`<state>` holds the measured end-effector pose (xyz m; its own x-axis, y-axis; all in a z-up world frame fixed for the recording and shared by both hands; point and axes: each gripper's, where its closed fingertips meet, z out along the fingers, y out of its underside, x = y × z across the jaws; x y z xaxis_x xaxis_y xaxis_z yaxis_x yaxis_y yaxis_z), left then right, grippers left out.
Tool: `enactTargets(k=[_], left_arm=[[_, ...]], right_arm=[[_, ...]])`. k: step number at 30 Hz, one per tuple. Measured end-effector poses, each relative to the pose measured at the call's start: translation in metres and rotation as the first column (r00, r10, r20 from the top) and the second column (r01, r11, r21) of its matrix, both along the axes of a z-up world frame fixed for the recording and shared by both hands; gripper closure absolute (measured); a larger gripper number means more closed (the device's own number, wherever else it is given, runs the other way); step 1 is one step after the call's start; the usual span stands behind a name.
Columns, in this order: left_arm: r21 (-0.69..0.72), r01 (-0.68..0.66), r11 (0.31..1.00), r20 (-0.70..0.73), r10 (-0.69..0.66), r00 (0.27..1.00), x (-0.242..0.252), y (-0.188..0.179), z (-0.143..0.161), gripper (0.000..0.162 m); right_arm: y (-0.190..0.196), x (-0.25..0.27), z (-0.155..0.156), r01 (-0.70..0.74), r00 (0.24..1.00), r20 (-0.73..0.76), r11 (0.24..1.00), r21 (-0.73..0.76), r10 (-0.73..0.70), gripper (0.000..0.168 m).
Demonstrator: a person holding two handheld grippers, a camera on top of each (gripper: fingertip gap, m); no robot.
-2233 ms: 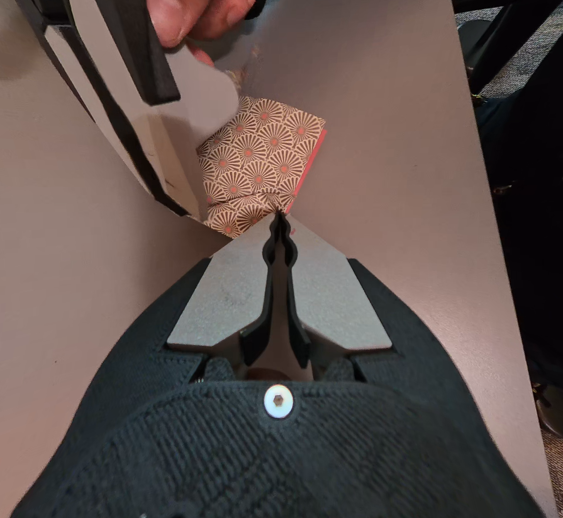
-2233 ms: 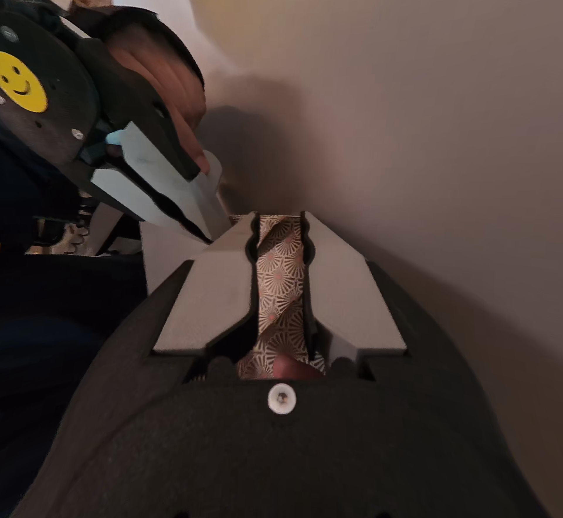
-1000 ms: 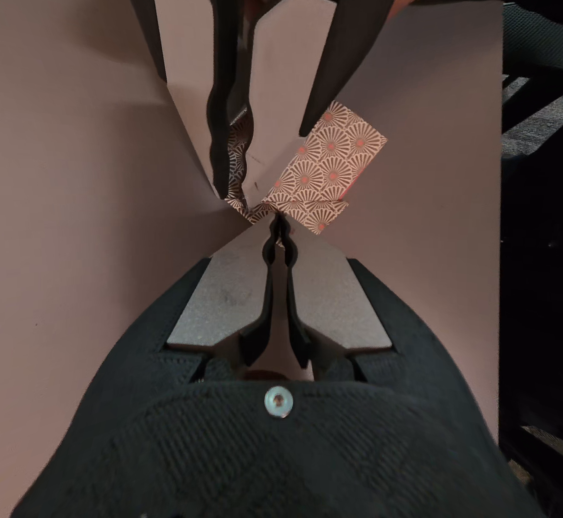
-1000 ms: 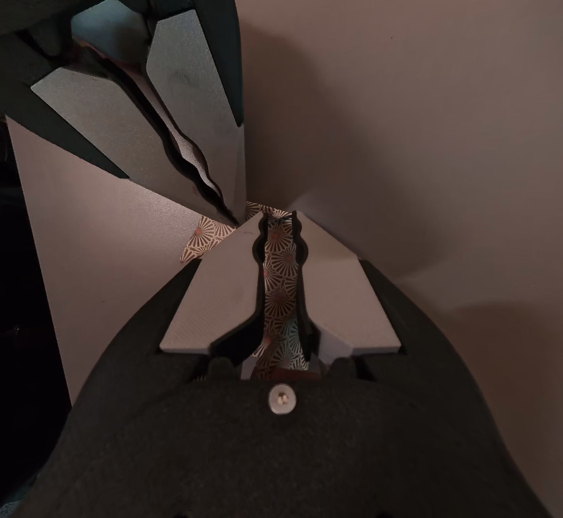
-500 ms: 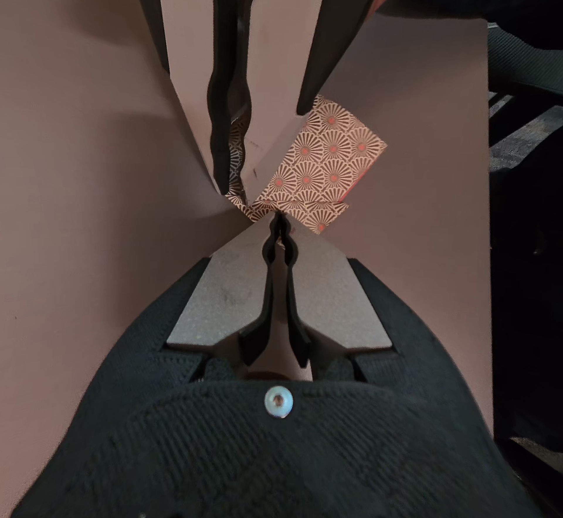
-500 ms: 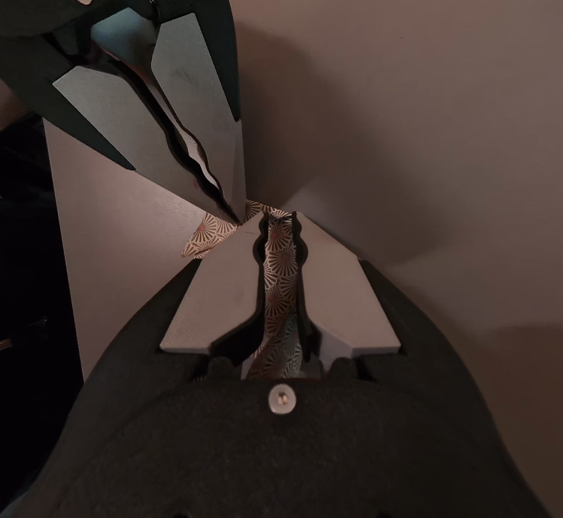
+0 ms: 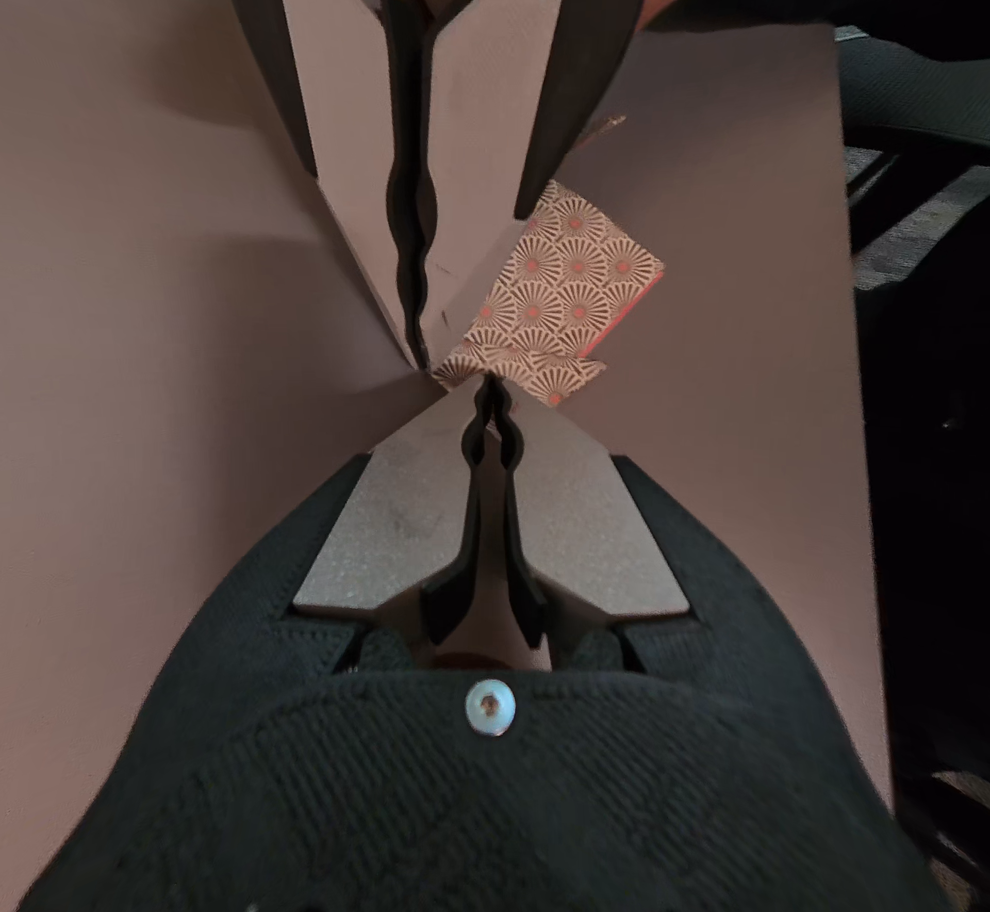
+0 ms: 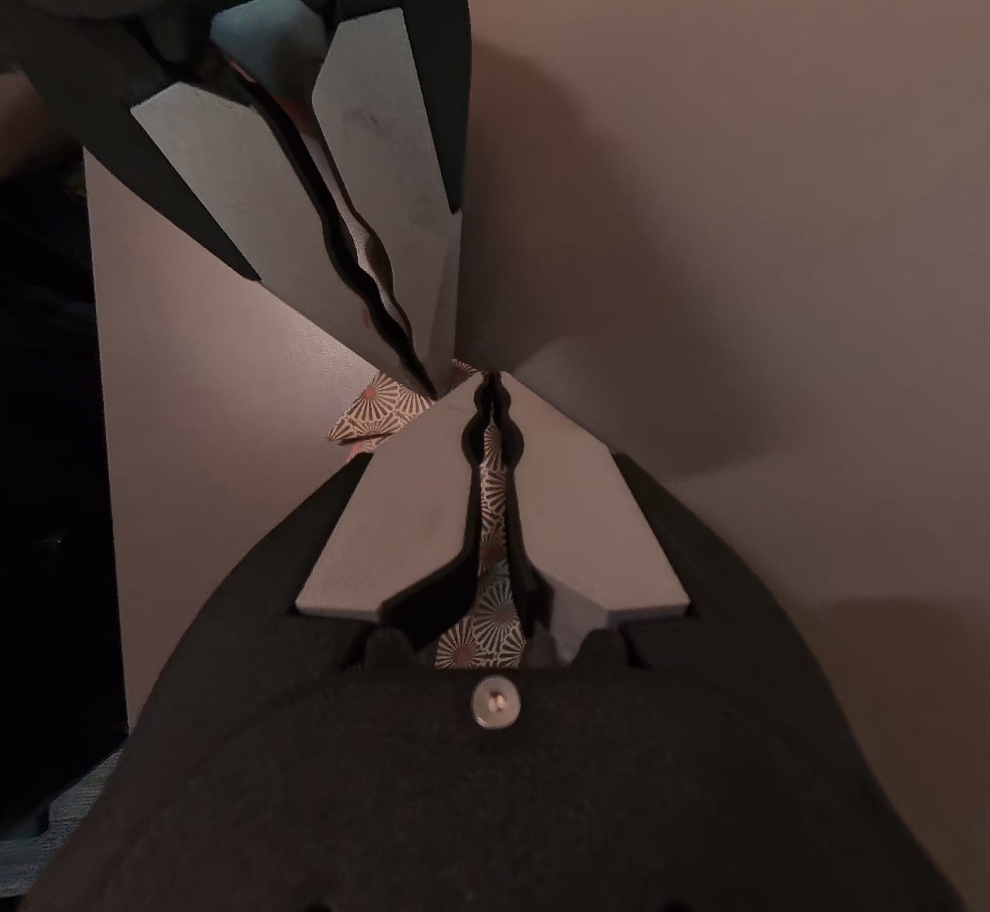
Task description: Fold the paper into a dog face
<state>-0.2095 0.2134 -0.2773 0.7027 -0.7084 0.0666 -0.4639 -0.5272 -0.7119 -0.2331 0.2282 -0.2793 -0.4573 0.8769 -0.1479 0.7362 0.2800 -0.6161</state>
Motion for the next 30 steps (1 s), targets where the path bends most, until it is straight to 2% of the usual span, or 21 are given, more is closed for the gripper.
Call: enactTargets(k=[1,8,12,16,18,21,30], left_arm=[[-0.013,0.005,1.000,0.009,-0.005,1.000,-0.001,-0.004,0.000,0.162],[-0.046,-0.015,0.999,0.032,0.017,0.999,-0.004,-0.016,0.000,0.162],[-0.086,0.038,0.996,0.047,-0.034,0.998,-0.001,-0.029,0.002,0.162],[-0.043,-0.024,0.999,0.152,0.031,0.988,-0.001,-0.013,0.023,0.162],[-0.048,-0.085,0.995,0.111,0.090,0.990,-0.009,0.000,0.018,0.162],[-0.095,-0.077,0.992,0.065,0.083,0.994,-0.006,0.001,0.000,0.162],[-0.074,-0.090,0.993,0.071,0.095,0.993,-0.003,0.001,0.000,0.162]], right_arm=[[0.000,0.000,0.000,-0.001,1.000,-0.001,1.000,0.007,0.001,0.168],[0.000,0.000,0.000,-0.011,1.000,-0.012,0.998,0.055,0.012,0.168],[0.000,0.000,0.000,-0.017,1.000,-0.020,0.998,0.067,0.018,0.168],[0.000,0.001,-0.001,-0.026,0.999,-0.029,0.996,0.088,0.029,0.168],[-0.001,0.001,0.000,-0.028,0.999,-0.030,0.996,0.089,0.030,0.168],[0.000,0.002,0.000,-0.029,0.999,-0.028,0.996,0.081,0.032,0.168],[0.004,0.003,0.000,-0.051,0.998,-0.022,0.996,0.074,0.053,0.168]])
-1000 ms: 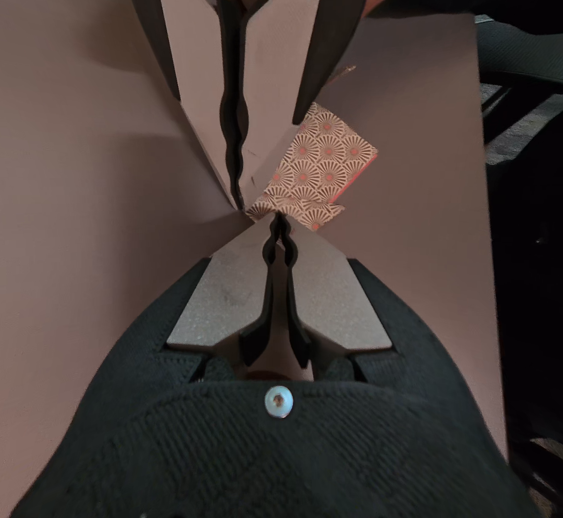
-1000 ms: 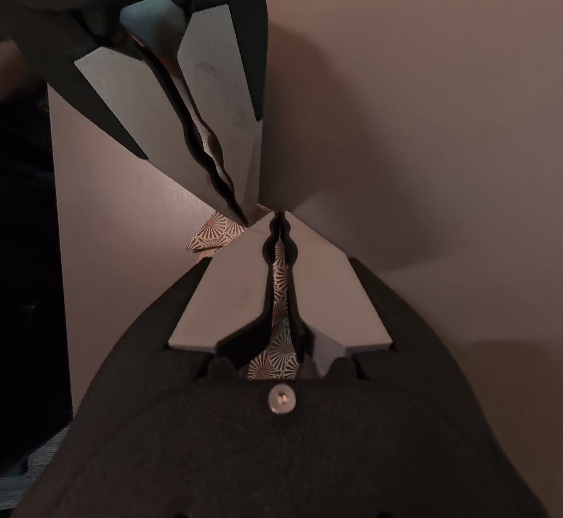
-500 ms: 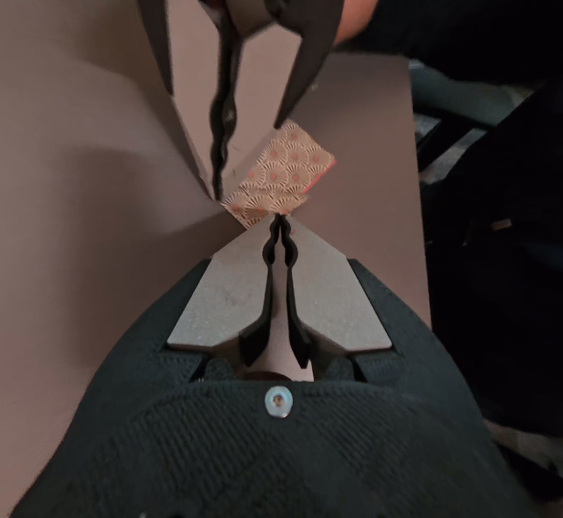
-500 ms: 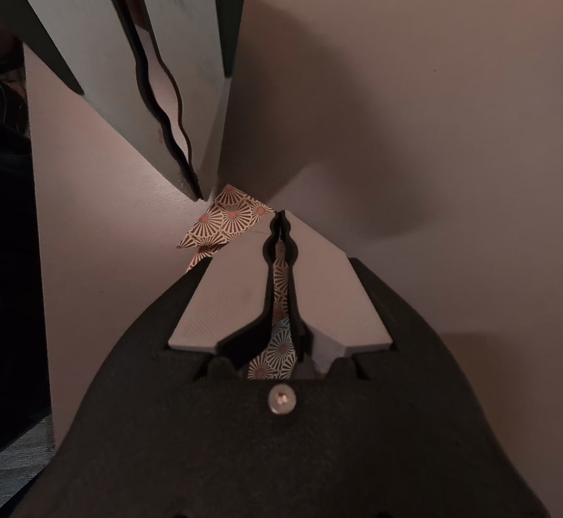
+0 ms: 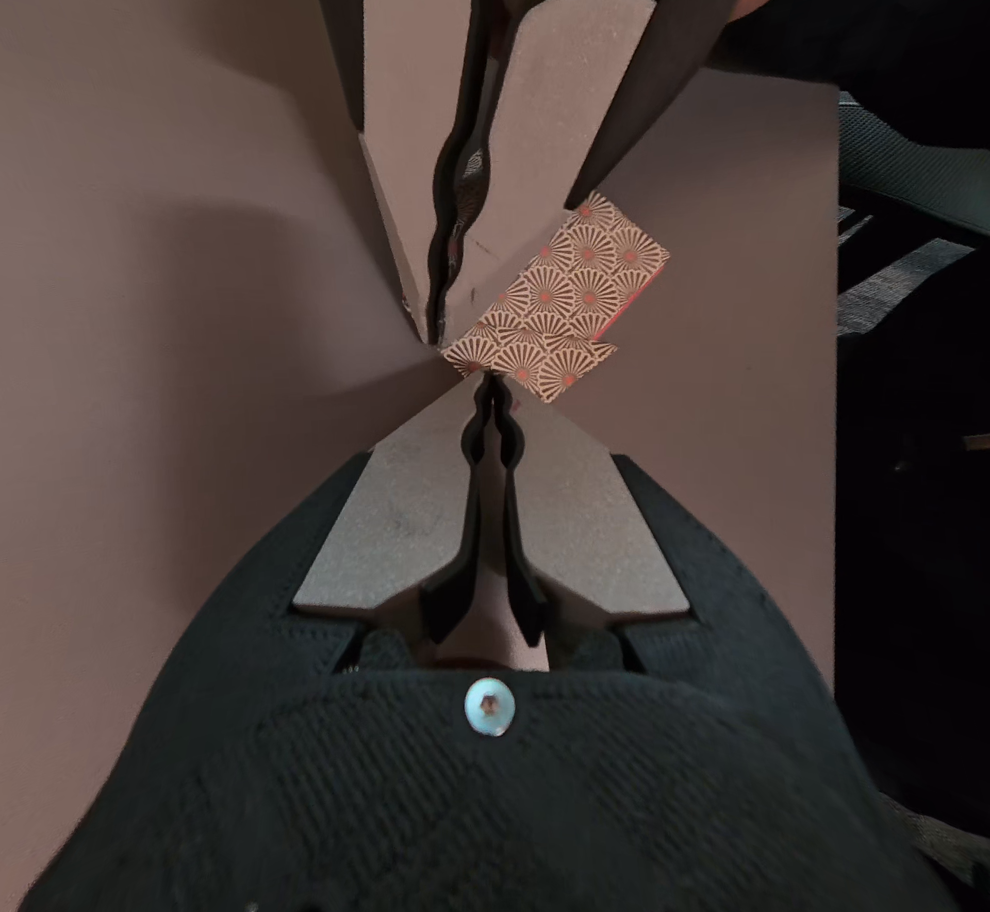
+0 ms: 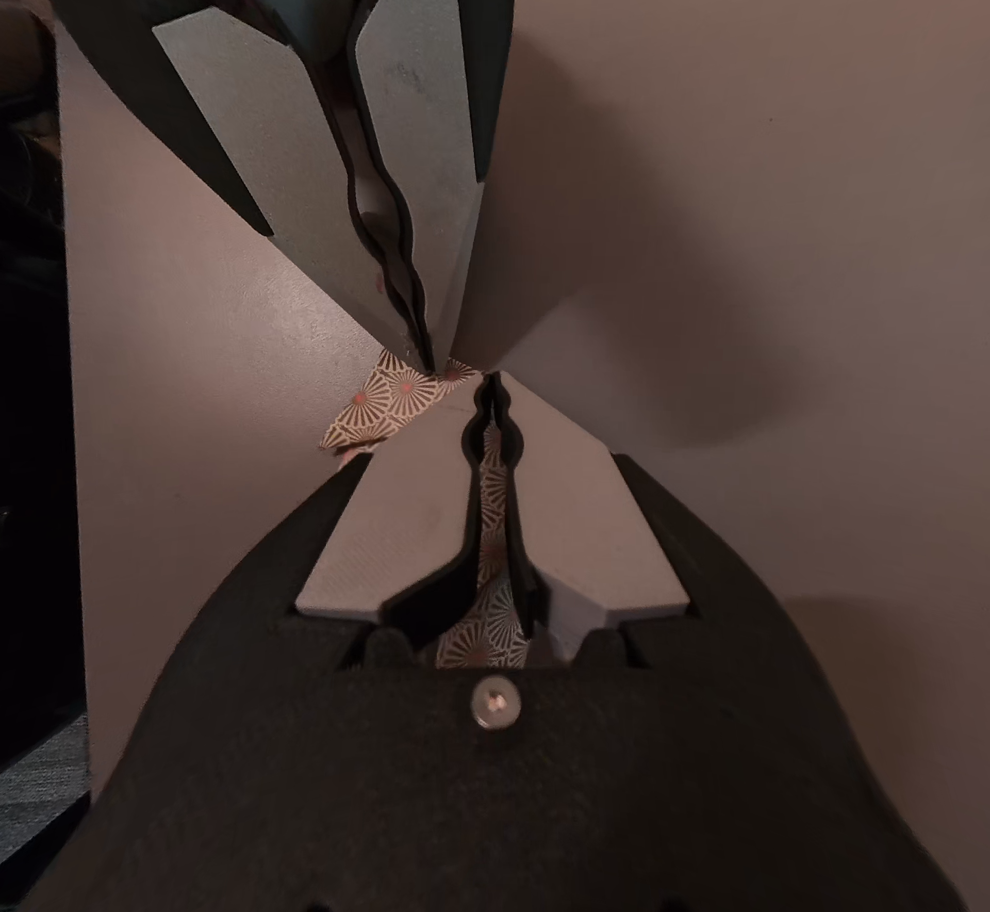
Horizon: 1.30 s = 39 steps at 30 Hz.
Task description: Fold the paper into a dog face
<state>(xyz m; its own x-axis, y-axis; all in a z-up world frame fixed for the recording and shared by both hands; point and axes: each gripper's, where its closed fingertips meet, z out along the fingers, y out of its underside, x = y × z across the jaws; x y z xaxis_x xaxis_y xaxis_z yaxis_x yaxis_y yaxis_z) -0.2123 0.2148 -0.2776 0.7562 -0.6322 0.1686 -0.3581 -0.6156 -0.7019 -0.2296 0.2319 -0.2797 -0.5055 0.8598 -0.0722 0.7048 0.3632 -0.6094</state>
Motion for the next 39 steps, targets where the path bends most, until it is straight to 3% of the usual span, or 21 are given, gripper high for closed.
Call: enactTargets(k=[3,7,9,14,17,20,24,29,34,39], left_arm=[[-0.009,-0.001,1.000,0.011,0.002,1.000,0.000,0.000,0.000,0.162],[-0.011,-0.014,1.000,0.030,0.015,0.999,0.000,0.000,0.000,0.162],[-0.006,-0.019,1.000,0.023,0.019,1.000,0.000,0.000,0.000,0.162],[0.002,-0.032,0.999,0.022,0.032,0.999,0.000,0.001,0.000,0.162],[0.012,-0.032,0.999,0.013,0.032,0.999,0.000,0.001,0.000,0.162],[0.023,-0.032,0.999,0.009,0.031,0.999,0.000,0.001,0.000,0.162],[0.038,-0.033,0.999,0.004,0.033,0.999,0.000,0.001,0.000,0.162],[0.049,-0.030,0.998,-0.004,0.030,1.000,0.001,0.001,0.000,0.162],[0.043,-0.021,0.999,0.006,0.021,1.000,0.002,0.001,0.000,0.162],[0.036,-0.004,0.999,0.017,0.003,1.000,0.004,-0.002,0.000,0.162]], right_arm=[[0.006,-0.001,0.000,0.015,1.000,-0.010,0.999,0.040,-0.015,0.168],[0.040,-0.003,0.000,0.089,0.995,-0.077,0.954,0.285,-0.070,0.168],[0.042,-0.005,0.004,0.100,0.991,-0.117,0.950,0.297,-0.068,0.168],[0.047,-0.007,0.049,0.189,0.957,-0.227,0.982,0.018,-0.180,0.162],[0.065,0.003,0.073,0.238,0.927,-0.263,0.961,-0.144,-0.269,0.147],[0.078,0.017,0.087,0.255,0.911,-0.236,0.913,-0.319,-0.337,0.148],[0.079,0.046,0.069,0.297,0.927,-0.068,0.832,-0.468,-0.369,0.168],[0.044,0.070,0.034,0.267,0.961,0.085,0.800,-0.537,-0.264,0.168],[0.018,0.073,0.006,0.238,0.969,0.187,0.832,-0.501,-0.164,0.168],[0.014,0.070,0.004,0.214,0.970,0.203,0.854,-0.474,-0.130,0.168]])
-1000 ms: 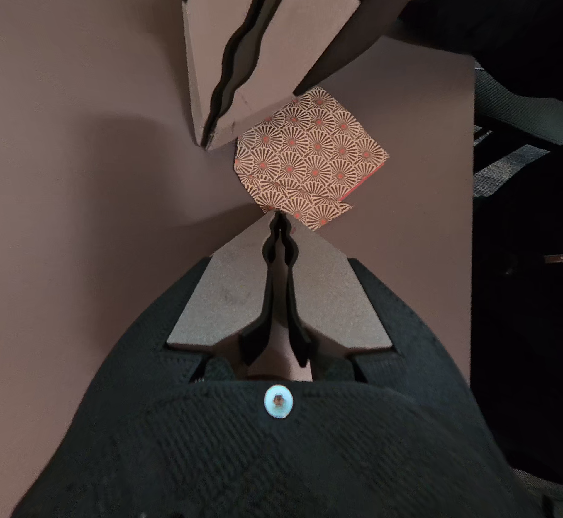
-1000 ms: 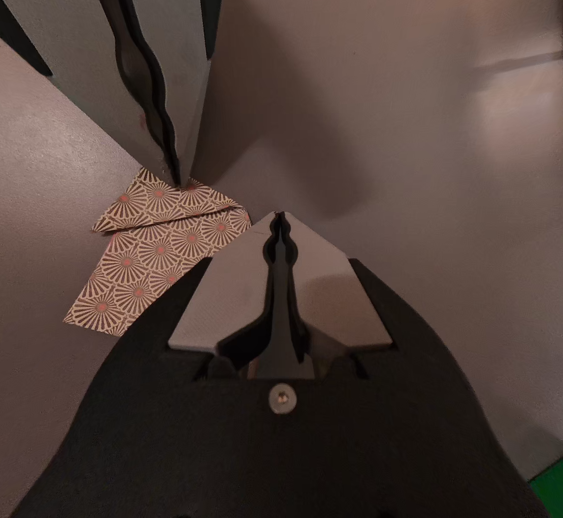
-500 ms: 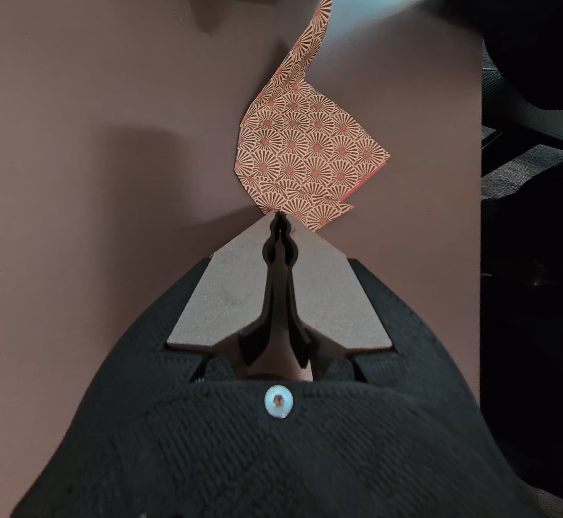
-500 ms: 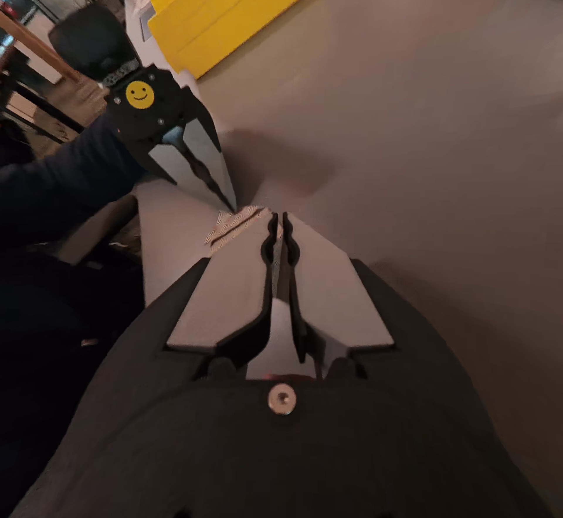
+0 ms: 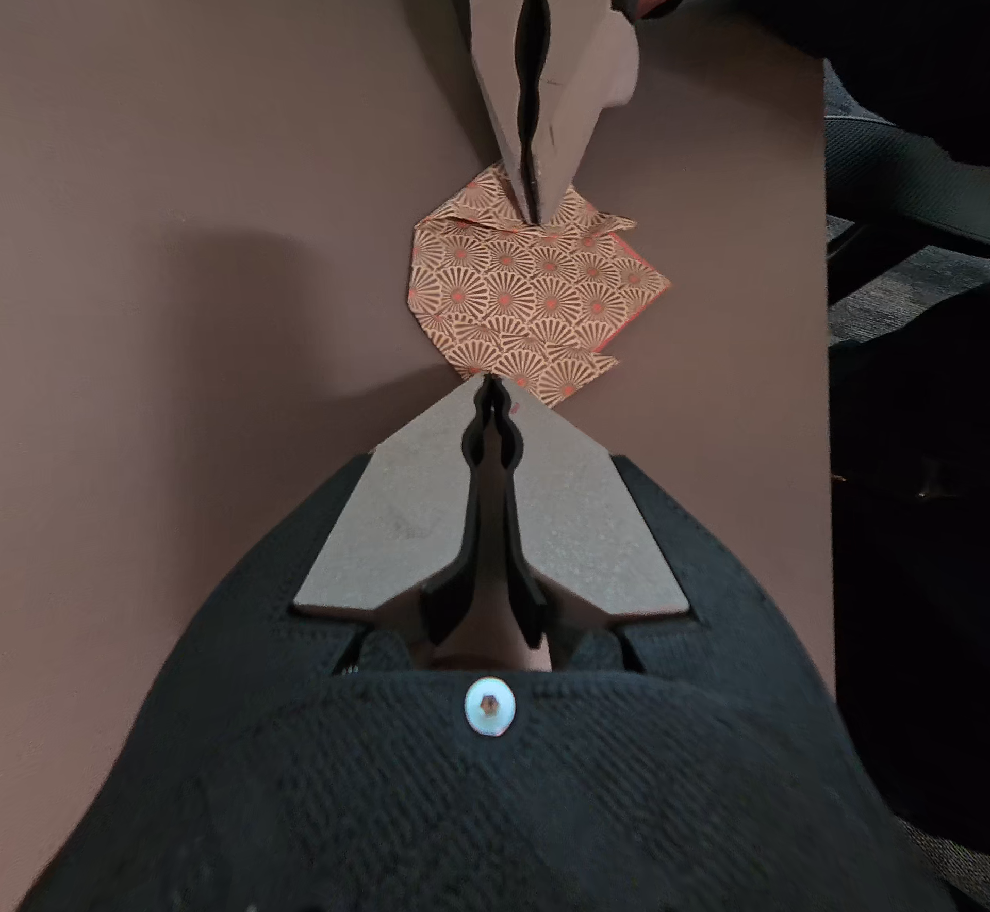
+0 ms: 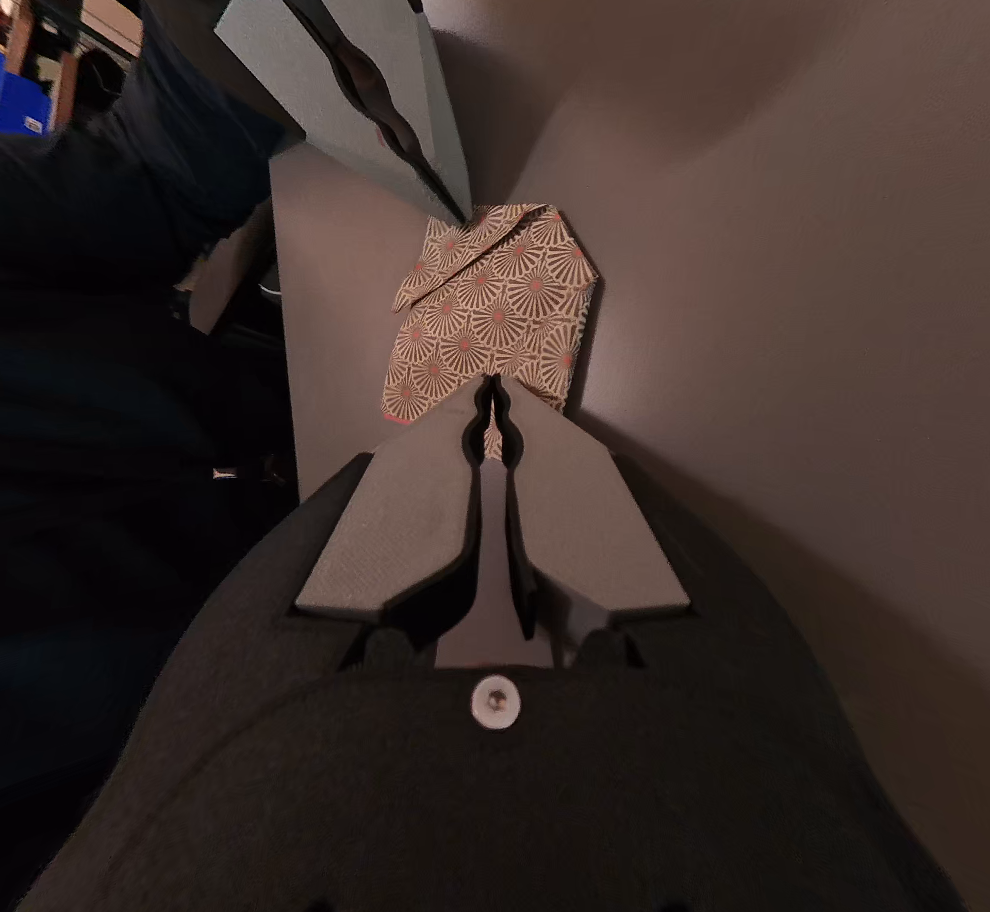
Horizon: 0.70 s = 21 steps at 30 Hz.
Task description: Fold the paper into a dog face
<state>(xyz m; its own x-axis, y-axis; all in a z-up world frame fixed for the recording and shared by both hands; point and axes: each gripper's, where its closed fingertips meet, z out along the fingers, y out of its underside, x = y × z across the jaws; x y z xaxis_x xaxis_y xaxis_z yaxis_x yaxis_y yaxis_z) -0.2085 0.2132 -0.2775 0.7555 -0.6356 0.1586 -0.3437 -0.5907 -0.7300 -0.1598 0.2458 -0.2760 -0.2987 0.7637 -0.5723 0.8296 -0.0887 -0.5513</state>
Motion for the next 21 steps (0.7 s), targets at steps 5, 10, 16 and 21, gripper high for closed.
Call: enactTargets(k=[5,10,16,21], left_arm=[[-0.005,0.030,1.000,0.014,-0.030,0.999,0.006,-0.003,0.001,0.162],[-0.015,0.027,1.000,0.019,-0.027,0.999,0.007,-0.004,0.000,0.162],[0.000,0.021,1.000,0.000,-0.021,1.000,0.007,-0.003,-0.001,0.162],[-0.010,0.010,1.000,0.013,-0.010,1.000,0.005,-0.002,0.000,0.162]], right_arm=[[0.001,-0.005,0.001,0.012,1.000,0.011,0.997,-0.082,-0.011,0.168],[0.003,-0.004,0.003,0.033,0.999,0.022,0.986,-0.166,-0.030,0.168],[0.006,-0.004,0.004,0.052,0.999,0.018,0.984,-0.169,-0.050,0.168],[0.012,-0.003,0.005,0.068,0.997,-0.024,0.989,-0.128,-0.072,0.168]])
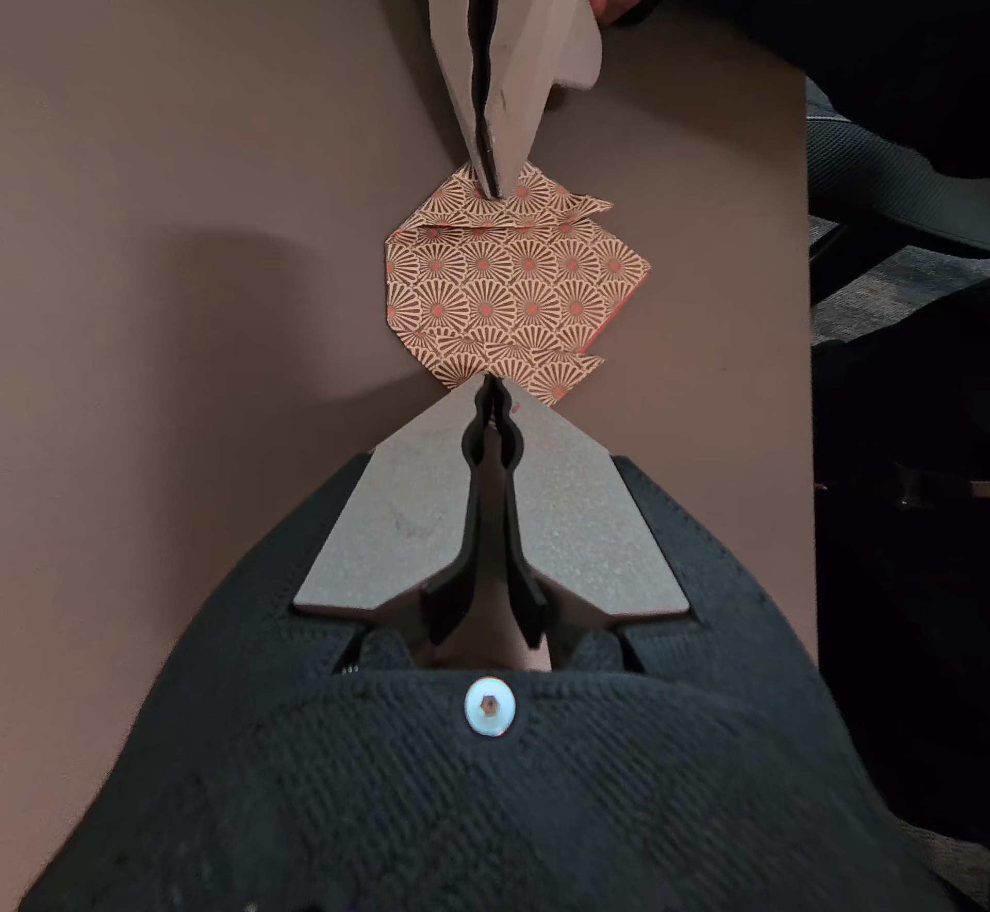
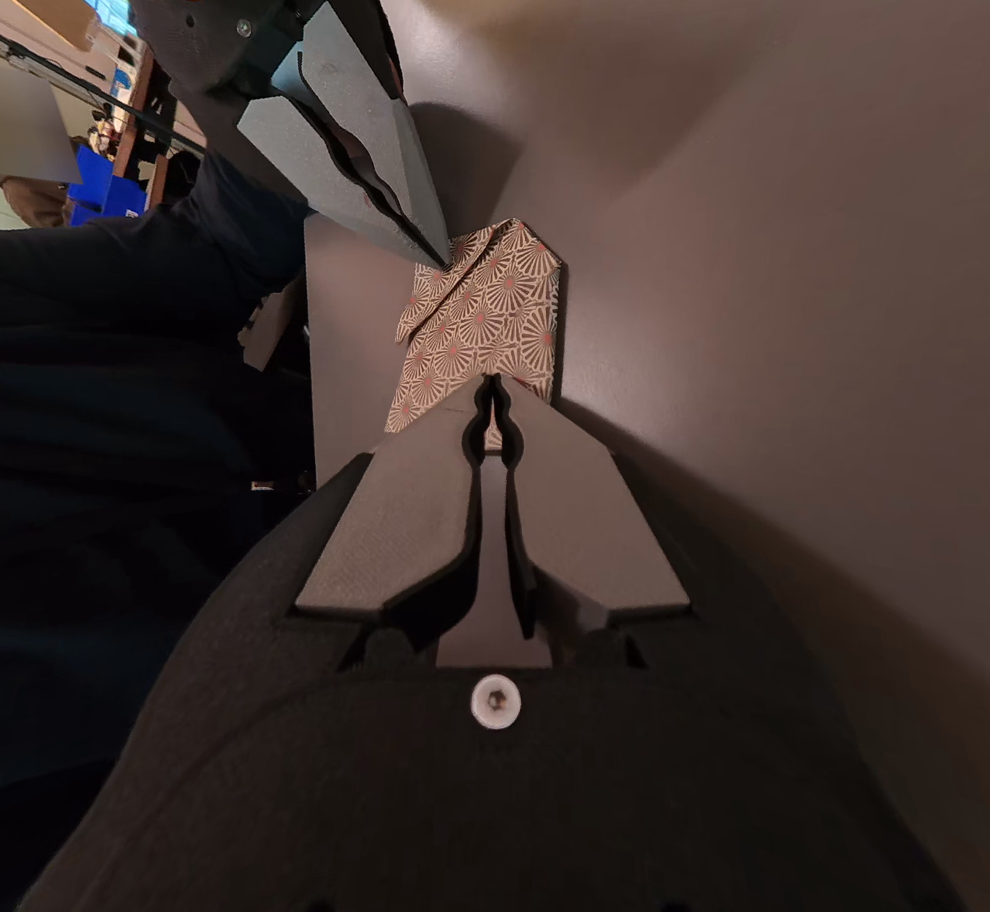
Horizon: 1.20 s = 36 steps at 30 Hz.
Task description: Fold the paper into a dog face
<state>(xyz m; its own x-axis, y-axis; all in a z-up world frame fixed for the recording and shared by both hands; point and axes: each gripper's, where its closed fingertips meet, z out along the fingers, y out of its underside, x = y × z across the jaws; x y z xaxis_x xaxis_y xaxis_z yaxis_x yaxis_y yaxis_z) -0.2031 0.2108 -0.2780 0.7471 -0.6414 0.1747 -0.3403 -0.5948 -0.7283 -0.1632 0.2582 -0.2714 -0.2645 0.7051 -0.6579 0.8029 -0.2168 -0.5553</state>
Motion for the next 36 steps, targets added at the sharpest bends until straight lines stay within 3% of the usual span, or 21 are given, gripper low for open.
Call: enactTargets(k=[6,8,12,16,20,22,27,34,36], left_arm=[[-0.012,-0.012,1.000,0.041,0.013,0.999,-0.003,0.000,0.003,0.159],[0.008,-0.023,1.000,0.058,0.023,0.998,-0.007,-0.001,0.008,0.139],[0.113,-0.055,0.992,0.073,0.047,0.996,-0.024,-0.001,0.031,0.120],[0.300,0.008,0.954,0.192,-0.068,0.979,-0.019,-0.020,0.078,0.118],[0.364,0.120,0.924,0.179,-0.196,0.964,0.000,-0.049,0.095,0.115],[0.370,0.174,0.913,0.128,-0.235,0.964,0.013,-0.058,0.091,0.115],[0.304,0.242,0.921,-0.140,-0.208,0.968,0.030,-0.052,0.045,0.109],[0.301,0.207,0.931,-0.081,-0.191,0.978,0.036,-0.044,0.035,0.106],[0.320,0.174,0.931,-0.059,-0.164,0.985,0.030,-0.040,0.039,0.106]], right_arm=[[0.006,0.000,0.011,0.016,0.993,-0.116,0.996,0.084,-0.006,0.167],[0.011,-0.001,0.021,0.048,0.984,-0.179,0.991,0.123,-0.026,0.140],[0.003,0.009,0.049,0.049,0.941,-0.339,0.983,0.174,0.013,0.130],[-0.022,0.030,0.065,0.015,0.892,-0.439,0.964,0.267,0.108,0.124],[-0.045,0.046,0.056,-0.032,0.888,-0.411,0.921,0.389,0.205,0.116],[-0.051,0.044,0.046,-0.036,0.898,-0.375,0.888,0.457,0.230,0.113],[-0.061,0.024,0.028,-0.019,0.895,-0.347,0.801,0.599,0.281,0.110],[-0.055,0.002,0.006,-0.016,0.901,-0.278,0.665,0.746,0.333,0.119],[-0.054,-0.003,0.004,-0.019,0.899,-0.273,0.653,0.757,0.343,0.139]])
